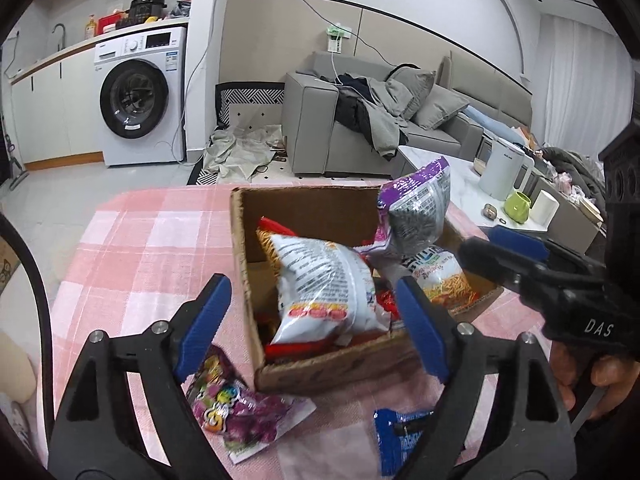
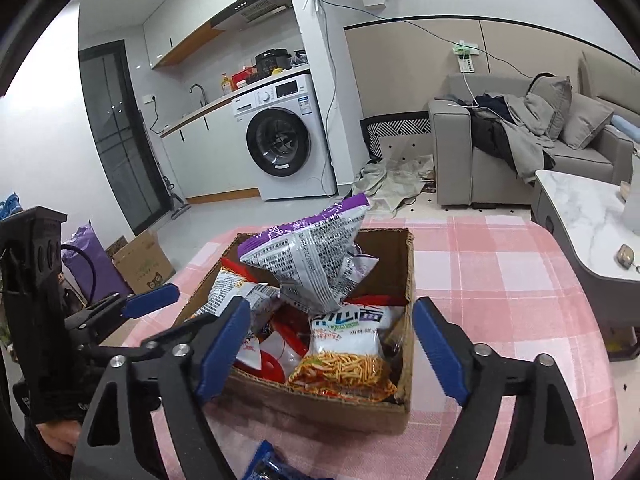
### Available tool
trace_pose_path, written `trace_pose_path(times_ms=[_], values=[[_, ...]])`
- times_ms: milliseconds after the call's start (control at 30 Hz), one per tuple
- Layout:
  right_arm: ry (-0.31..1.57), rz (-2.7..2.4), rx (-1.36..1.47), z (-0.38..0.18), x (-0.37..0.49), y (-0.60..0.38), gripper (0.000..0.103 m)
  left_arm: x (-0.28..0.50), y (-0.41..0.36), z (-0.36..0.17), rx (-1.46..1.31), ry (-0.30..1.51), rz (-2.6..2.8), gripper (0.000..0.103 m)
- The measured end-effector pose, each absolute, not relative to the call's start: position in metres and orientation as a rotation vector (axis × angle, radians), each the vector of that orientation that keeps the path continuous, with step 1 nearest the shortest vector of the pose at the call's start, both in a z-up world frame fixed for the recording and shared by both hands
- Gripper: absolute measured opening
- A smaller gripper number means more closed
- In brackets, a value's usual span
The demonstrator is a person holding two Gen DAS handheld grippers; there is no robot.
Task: Organize snacks
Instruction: 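Move both open tools back toward the blue wrapped snack and candy bag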
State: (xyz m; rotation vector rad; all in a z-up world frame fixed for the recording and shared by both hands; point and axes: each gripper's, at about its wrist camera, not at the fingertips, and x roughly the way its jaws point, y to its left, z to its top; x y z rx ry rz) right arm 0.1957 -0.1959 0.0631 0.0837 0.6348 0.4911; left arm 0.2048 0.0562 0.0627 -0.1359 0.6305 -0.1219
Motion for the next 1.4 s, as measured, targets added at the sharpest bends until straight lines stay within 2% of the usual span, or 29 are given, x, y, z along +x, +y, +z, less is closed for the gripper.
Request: trace_pose_path(times_ms=[100, 167, 233, 733, 1400], values=[[0.642, 0.497, 0.085, 0.062, 0.19, -0.199, 0.1, 0.192, 0.061, 0.064, -0.14, 0.627, -0.106, 0.089], [0.639, 0.497, 0.082, 0.061, 0.184, -0.2, 0.102, 0.181, 0.062, 0.064, -0.129, 0.628, -0.102, 0.092], [0.64, 0.503, 0.072, 0.061, 0.178, -0.2, 0.102, 0.172, 0.063, 0.064, -0.117, 0.624, -0.092, 0.102], [0.731, 0.463, 0.054, 0.028, 0.133, -0.207, 0.102, 0.101, 0.068, 0.054, -0.042, 0.633, -0.053, 0.102], [0.893, 0.497, -0.054, -0.023, 0.112, -0.181, 0.102, 0.108, 0.072, 0.023, -0.064, 0.703, -0.027, 0.102]])
